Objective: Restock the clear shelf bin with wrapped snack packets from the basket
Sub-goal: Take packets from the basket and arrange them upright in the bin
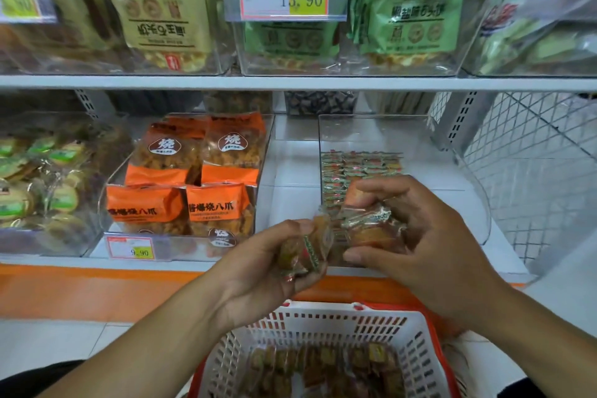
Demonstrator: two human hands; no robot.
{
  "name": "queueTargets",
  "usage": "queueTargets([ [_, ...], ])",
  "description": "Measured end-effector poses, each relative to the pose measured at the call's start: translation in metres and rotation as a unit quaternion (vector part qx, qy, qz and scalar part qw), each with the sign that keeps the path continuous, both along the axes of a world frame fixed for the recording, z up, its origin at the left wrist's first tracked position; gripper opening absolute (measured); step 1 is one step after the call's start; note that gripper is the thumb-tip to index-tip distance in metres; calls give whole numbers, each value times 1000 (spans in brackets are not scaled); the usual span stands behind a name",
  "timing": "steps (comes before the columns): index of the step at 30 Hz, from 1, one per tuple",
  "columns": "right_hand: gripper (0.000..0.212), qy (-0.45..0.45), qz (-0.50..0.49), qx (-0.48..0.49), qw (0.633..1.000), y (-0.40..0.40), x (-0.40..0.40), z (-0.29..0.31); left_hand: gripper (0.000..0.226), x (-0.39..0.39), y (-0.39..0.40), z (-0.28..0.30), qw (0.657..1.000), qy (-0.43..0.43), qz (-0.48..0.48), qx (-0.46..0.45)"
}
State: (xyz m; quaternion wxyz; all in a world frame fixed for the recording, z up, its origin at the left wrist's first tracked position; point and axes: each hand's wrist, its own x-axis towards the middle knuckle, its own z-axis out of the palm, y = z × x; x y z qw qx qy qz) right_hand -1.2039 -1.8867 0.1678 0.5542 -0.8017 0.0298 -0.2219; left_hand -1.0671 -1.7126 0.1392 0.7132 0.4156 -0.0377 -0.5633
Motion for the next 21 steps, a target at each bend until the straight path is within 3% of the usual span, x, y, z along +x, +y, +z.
queueTargets([
  [5,65,30,127,138,982,16,2,-3,45,-5,0,-3,999,-10,-23,-35],
  [10,66,91,146,112,979,11,5,-2,54,-12,0,-4,994,-107,-26,-11],
  [16,58,129,188,172,958,8,6,-1,40,-8,1,-9,994,-91,-49,-30],
  [21,60,134,210,306,919,8,6,-3,33,-8,-2,-9,997,-50,-45,-24],
])
